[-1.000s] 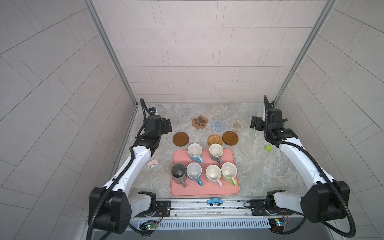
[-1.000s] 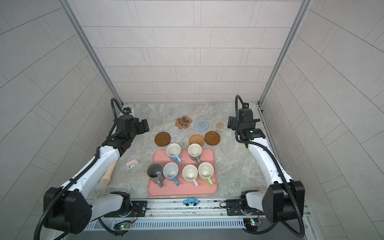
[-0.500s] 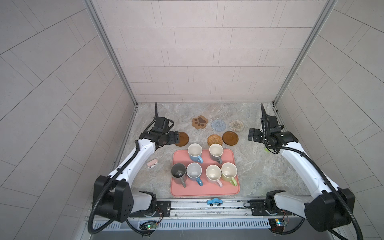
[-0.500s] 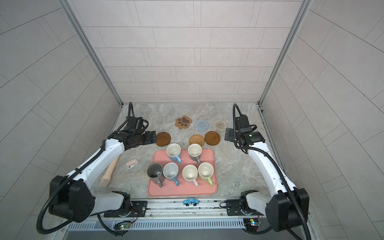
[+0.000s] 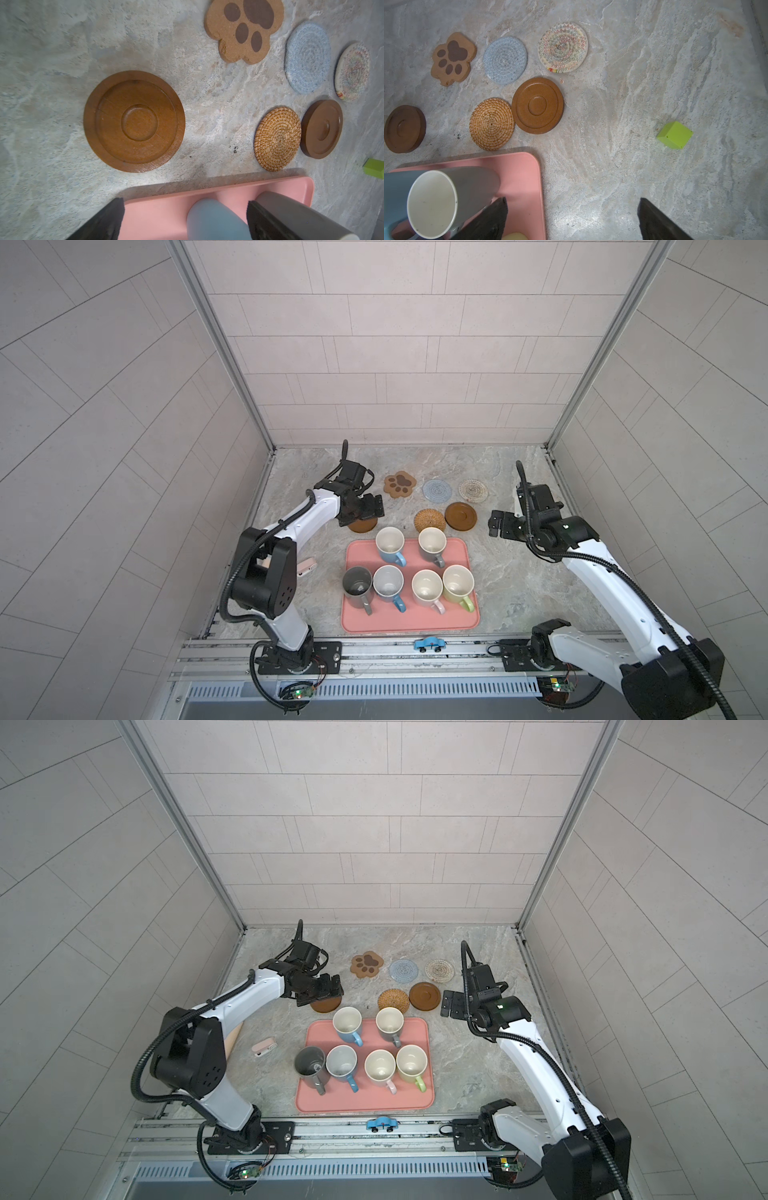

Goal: Place cups on coasters
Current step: Move the coaster to the top-left of the table.

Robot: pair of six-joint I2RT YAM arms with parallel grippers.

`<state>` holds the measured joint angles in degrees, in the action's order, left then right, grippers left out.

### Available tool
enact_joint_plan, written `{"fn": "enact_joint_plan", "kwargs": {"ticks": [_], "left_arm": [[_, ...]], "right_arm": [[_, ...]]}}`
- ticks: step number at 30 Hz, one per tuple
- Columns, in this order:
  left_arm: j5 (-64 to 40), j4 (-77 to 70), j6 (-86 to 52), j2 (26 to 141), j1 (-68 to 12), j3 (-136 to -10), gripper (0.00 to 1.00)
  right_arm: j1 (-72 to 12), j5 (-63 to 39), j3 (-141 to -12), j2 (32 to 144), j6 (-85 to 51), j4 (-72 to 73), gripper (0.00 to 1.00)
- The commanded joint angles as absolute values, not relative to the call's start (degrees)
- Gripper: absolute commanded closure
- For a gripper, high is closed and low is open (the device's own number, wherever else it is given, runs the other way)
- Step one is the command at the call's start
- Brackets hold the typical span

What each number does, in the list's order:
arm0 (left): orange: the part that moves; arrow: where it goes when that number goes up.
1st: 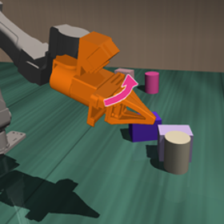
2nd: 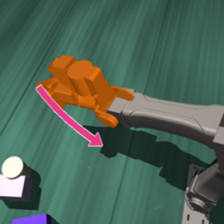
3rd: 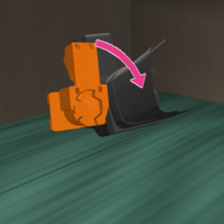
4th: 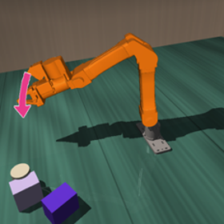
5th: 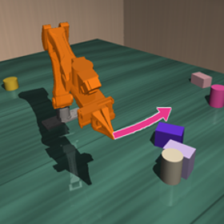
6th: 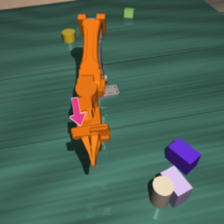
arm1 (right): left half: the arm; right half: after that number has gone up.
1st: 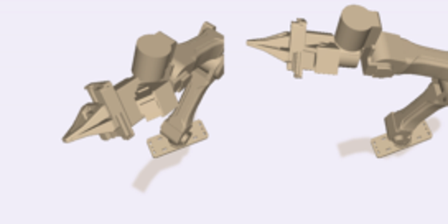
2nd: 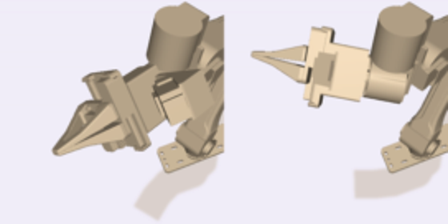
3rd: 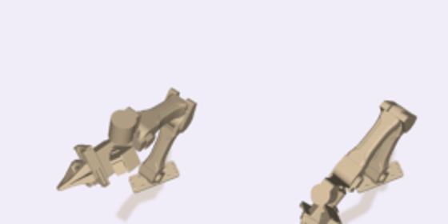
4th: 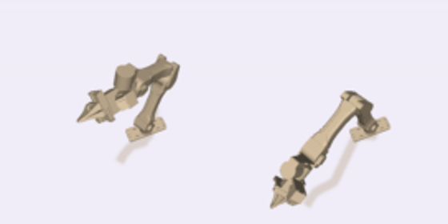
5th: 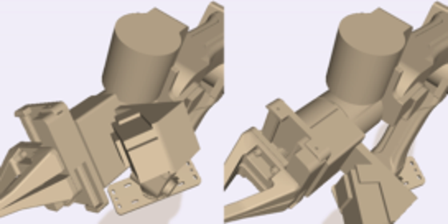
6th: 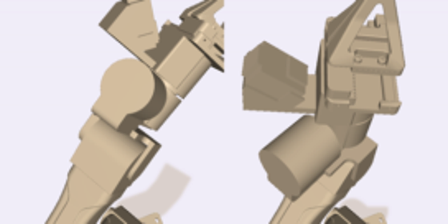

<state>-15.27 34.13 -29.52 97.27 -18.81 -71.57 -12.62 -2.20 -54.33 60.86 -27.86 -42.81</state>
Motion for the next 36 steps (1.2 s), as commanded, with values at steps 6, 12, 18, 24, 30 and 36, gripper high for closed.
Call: {"fn": "enact_joint_plan", "kwargs": {"ticks": [6, 12, 18, 24, 30, 36], "left_arm": [[-19.4, 32.8, -33.4, 104.6, -19.2, -76.4, 0.04], [-18.9, 32.7, -33.9, 107.4, -19.3, -78.2, 0.04], [-17.3, 32.8, -33.8, 109.5, -19.1, -79.0, 0.04], [-16.1, 33.4, -33.1, 112.4, -18.8, -81.1, 0.04], [-14.1, 34.3, -32.0, 114.7, -18.4, -83.5, 0.04], [-12.6, 34.6, -31.6, 115.8, -17.9, -83.5, 0.05]], "right_arm": [[-13.0, -2.1, -53.2, 58.3, -30.3, -45.7, 0.0], [-13.1, -2.7, -51.9, 57.7, -30.2, -46.9, 0.0], [-13.2, -3.3, -50.7, 57.7, -30.5, -47.6, 0.01], [-13.4, -3.3, -51.3, 57.5, -30.6, -48.3, 0.01], [-13.6, -3.2, -51.5, 57.1, -30.8, -48.9, 0.01], [-13.6, -2.8, -51.3, 57.2, -29.5, -49.4, 0.01]]}}
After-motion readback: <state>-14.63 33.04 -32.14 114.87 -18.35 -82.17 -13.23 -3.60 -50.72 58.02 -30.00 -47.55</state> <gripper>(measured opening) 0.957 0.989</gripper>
